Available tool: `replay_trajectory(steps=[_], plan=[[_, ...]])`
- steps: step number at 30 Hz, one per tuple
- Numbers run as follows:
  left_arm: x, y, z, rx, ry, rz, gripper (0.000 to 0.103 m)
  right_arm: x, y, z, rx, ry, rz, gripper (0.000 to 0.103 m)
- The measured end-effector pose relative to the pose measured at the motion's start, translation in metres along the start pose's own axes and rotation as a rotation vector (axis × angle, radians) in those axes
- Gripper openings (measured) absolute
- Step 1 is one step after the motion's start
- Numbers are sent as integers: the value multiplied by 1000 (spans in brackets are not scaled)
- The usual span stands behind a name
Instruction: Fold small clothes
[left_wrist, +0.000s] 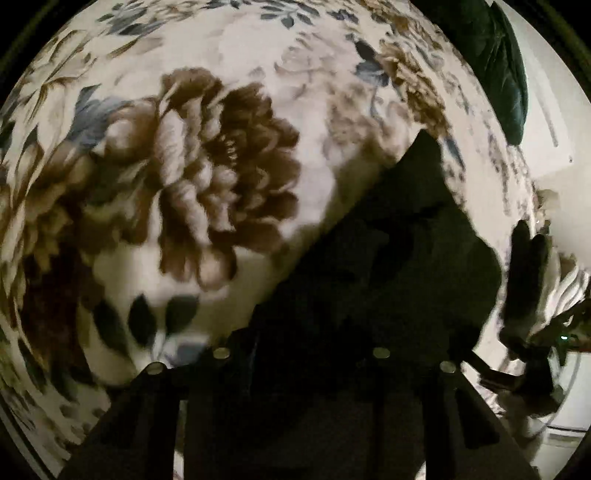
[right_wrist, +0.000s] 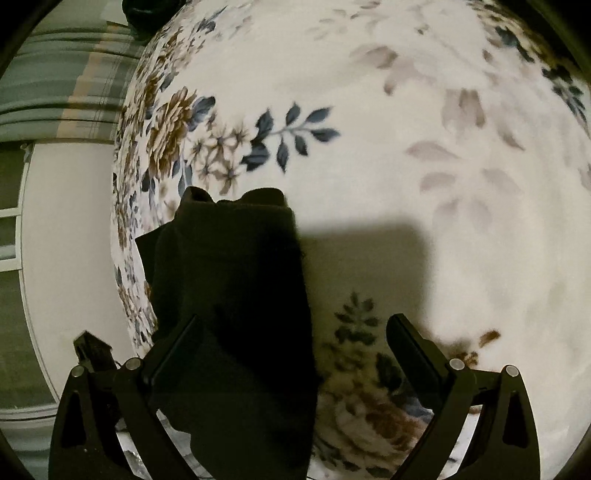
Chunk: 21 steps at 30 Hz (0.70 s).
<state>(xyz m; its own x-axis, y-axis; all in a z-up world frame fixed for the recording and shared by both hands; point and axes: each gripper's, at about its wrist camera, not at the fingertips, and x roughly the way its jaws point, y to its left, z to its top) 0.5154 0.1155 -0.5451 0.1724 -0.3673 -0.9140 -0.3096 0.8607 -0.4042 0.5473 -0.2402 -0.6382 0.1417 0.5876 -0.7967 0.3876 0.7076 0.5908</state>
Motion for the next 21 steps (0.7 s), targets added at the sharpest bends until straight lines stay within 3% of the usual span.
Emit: replay_trajectory(steps=[3, 6, 7, 8, 9, 10, 11, 13, 16, 18, 19, 20, 21], plan=[[-9, -18, 4, 70, -10, 7, 37, 4, 3, 7, 4, -2, 52, 101], [2, -39, 14, 172, -11, 52, 46, 17, 7, 20, 4, 6, 76, 101], [9, -46, 20, 208, -3, 54, 46, 21, 8, 24, 7, 5, 81, 94], [15, -49, 23, 227, 0, 49, 41, 25, 9, 28, 7, -2, 86, 57], [17, -46, 23, 227, -7, 40, 32, 31, 13, 33, 0, 0, 72, 43], [22, -40, 24, 210, -5, 46, 23, 32, 18, 36, -6, -8, 39, 39], [27, -30, 26, 188, 2, 48, 23, 32, 25, 39, -29, -24, 25, 35], [32, -1, 26, 92, 2, -21, 29, 29, 36, 44, -92, -59, 19, 31], [27, 20, 24, -38, 7, -115, 40, 38, 33, 51, -80, -36, 26, 31], [6, 19, 17, -79, -17, -140, 42, 40, 27, 54, -74, 0, 40, 39], [-8, 18, 10, -86, -49, -153, 45, 36, 23, 54, -62, 16, 63, 55], [-26, 19, 0, -97, -94, -163, 61, 29, 17, 53, -47, 21, 95, 73], [-47, 22, -16, -120, -148, -170, 72, 23, 11, 51, -40, 20, 113, 81]])
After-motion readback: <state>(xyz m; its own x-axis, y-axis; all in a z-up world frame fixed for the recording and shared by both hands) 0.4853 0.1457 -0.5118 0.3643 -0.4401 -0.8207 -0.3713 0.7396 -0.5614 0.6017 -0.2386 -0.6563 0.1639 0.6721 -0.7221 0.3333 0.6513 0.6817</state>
